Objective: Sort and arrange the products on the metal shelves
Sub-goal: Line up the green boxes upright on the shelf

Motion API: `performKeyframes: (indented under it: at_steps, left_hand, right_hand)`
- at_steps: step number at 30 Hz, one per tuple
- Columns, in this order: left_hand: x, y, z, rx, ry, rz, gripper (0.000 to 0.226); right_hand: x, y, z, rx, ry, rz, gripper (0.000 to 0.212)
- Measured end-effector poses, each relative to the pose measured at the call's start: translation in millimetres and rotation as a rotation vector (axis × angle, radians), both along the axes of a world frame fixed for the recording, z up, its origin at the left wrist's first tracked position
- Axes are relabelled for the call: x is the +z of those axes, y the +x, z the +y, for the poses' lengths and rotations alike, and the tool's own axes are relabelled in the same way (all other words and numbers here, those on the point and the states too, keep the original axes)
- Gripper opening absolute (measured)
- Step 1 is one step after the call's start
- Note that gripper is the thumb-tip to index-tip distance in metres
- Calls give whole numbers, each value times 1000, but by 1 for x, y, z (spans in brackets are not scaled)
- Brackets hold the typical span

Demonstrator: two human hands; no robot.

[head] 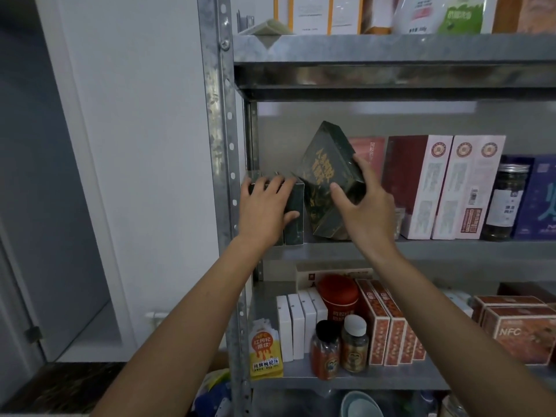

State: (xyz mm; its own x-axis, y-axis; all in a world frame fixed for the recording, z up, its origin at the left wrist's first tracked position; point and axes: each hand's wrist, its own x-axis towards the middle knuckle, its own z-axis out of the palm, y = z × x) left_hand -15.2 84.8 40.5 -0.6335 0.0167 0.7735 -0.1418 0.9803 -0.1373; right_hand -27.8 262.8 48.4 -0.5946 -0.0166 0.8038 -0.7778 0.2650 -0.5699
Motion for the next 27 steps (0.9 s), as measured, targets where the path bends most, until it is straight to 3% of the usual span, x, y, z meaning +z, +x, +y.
performKeyframes:
  at_steps: [8,13,23,27]
  left_hand:
    - [-2,-3,-1,-8,1,26,64]
    - [-1,-2,-1,-10,3,18,62]
    - [-1,-2,-2,-10,5,1,69]
    - [-4,-3,-2,10,-13,3,74]
  right_hand:
    - [8,-23,-16,-46,244,-86,80]
    - [7,-29,-23,9,613,-191,104]
    - [5,-55,-27,-228,797,-36,95]
    - [-1,-65,-28,-226,807,-1,102]
